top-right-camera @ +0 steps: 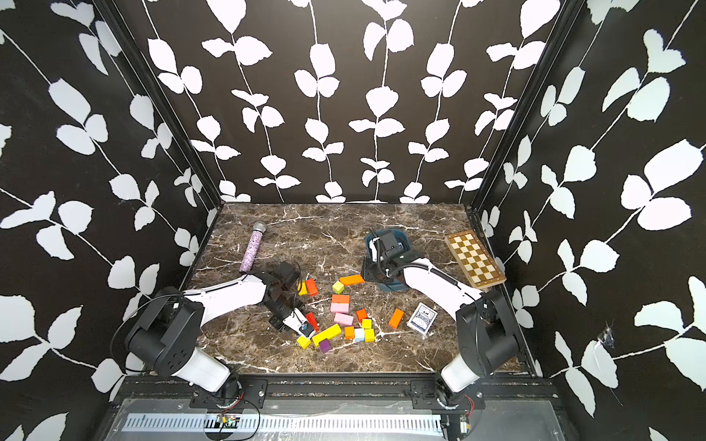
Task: Pick out the blue building blocks
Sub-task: Pick up the building block from the center of the board.
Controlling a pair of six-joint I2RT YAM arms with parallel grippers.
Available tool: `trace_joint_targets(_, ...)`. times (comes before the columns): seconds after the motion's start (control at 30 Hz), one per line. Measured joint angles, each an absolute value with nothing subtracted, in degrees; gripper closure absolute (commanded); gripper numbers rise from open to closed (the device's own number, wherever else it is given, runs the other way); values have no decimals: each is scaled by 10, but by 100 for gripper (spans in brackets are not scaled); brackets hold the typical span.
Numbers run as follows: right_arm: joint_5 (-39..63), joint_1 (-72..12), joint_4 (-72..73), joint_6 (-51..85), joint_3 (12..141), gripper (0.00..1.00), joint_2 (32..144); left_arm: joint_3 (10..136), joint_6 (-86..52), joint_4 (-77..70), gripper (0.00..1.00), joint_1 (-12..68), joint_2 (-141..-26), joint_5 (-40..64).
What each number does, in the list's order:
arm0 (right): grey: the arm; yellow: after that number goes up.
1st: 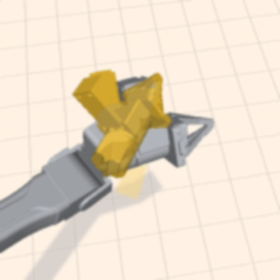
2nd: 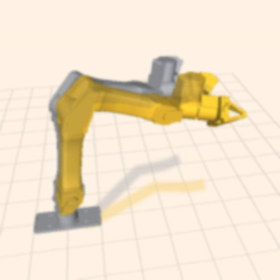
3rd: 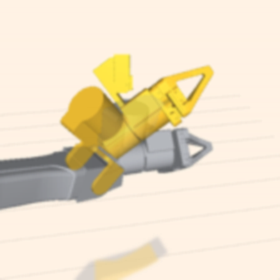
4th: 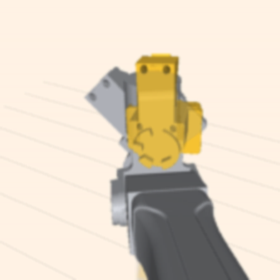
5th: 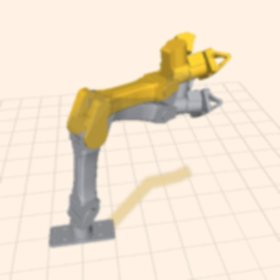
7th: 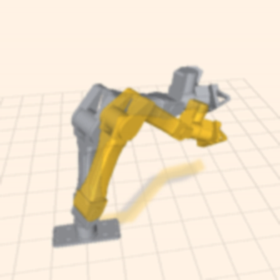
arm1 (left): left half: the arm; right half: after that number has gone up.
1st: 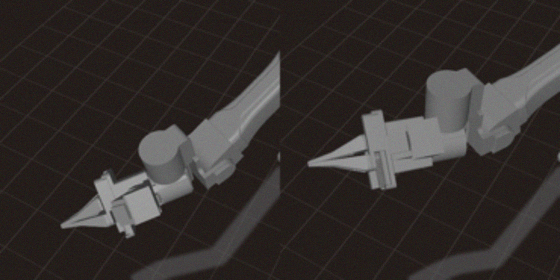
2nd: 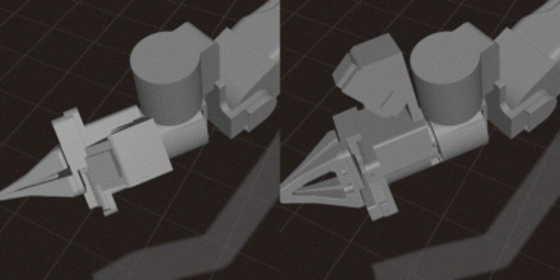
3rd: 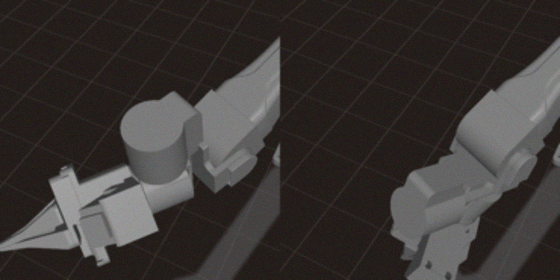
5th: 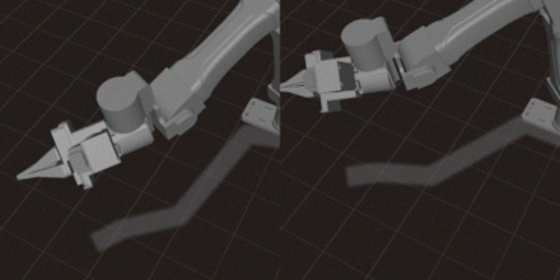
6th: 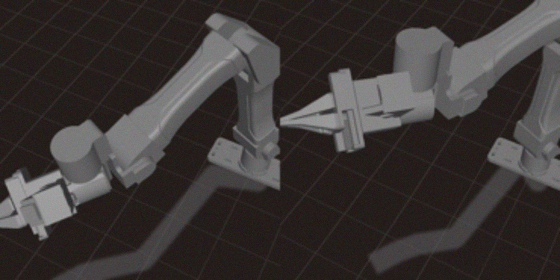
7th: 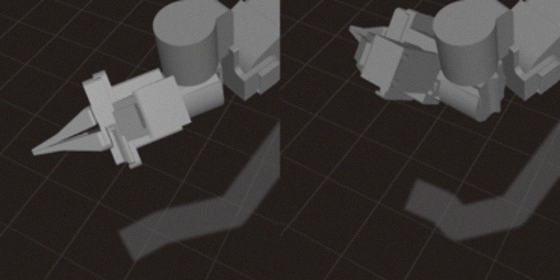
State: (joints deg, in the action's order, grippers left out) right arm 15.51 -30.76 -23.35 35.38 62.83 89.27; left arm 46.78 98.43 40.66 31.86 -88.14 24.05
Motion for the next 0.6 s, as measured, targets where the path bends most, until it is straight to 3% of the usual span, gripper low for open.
trace_joint_targets(0.6, 203, -308, -213, 352, 675, 67, 892, 524, 775, 351, 80, 294, -822, 307)
